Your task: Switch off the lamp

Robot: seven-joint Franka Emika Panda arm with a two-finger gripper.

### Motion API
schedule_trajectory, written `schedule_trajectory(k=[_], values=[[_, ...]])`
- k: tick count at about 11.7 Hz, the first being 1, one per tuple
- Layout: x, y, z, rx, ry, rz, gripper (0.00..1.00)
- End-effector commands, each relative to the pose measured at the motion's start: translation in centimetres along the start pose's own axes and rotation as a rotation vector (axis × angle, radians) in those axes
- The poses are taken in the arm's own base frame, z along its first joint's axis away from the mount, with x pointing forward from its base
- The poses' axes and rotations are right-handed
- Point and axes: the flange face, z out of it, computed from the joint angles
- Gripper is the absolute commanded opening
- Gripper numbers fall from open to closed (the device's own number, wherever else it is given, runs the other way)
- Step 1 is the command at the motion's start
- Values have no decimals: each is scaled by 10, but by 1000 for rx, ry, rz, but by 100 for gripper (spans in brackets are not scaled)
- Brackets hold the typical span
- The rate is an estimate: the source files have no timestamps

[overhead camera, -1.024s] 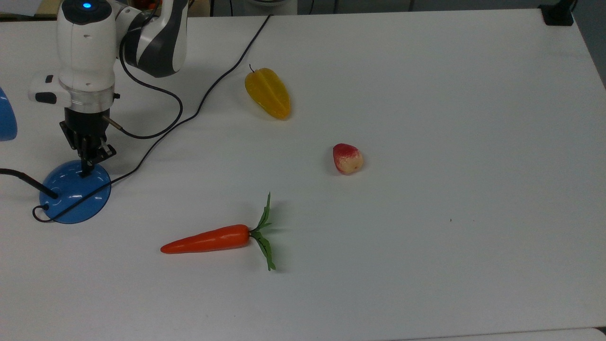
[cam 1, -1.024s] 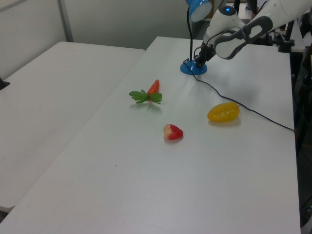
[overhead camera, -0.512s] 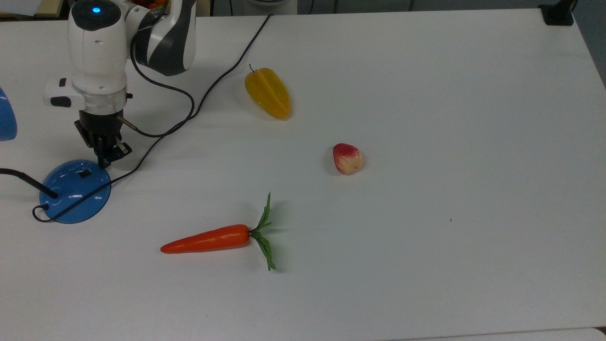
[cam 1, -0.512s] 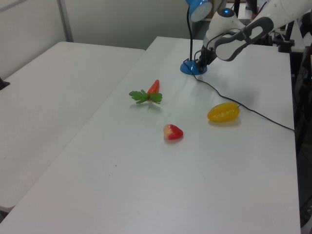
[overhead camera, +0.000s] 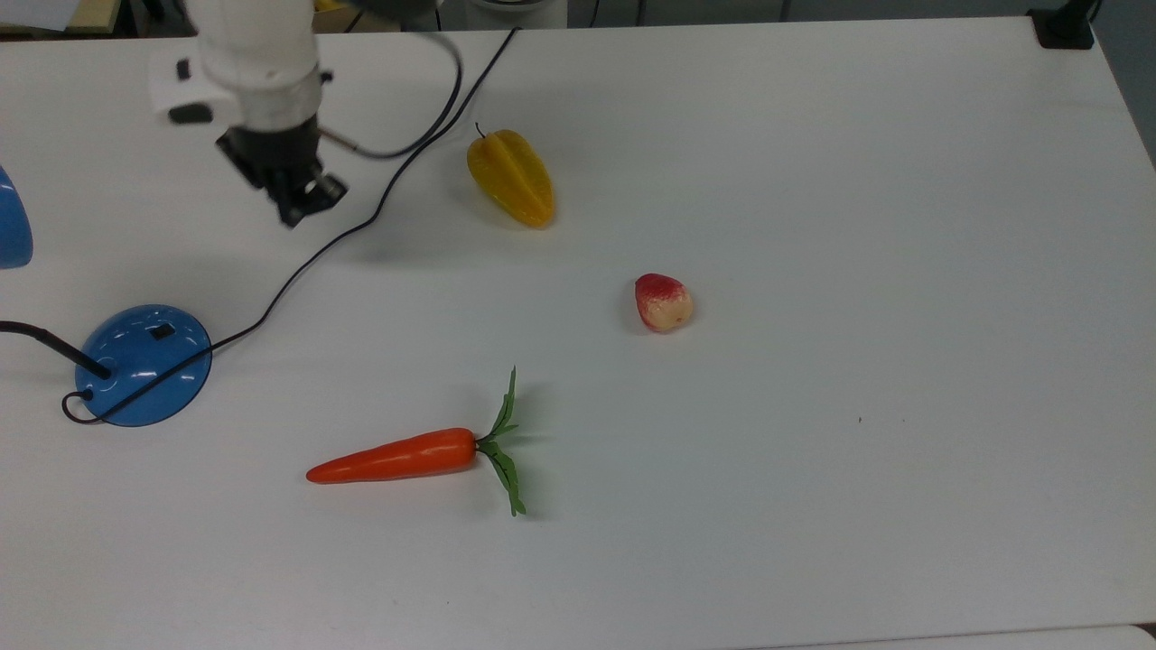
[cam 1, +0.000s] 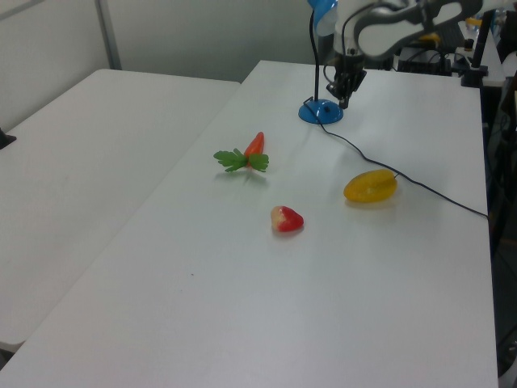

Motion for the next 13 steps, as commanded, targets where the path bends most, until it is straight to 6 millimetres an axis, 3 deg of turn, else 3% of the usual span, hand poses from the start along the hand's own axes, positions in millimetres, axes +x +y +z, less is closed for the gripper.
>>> schedule_trajectory(k=[1,3,5,7,8,13], values=[[-52,-10,-86,90,-85,-121,0],[-81,-19,-131,132,-136,-220,0],[-99,-21,-150,153,-187,-310,3],[-98,-17,-160,162,-188,-374,84],[-95,-16,-163,160,-177,-373,100],[-89,-9,-167,154,-174,-356,100]])
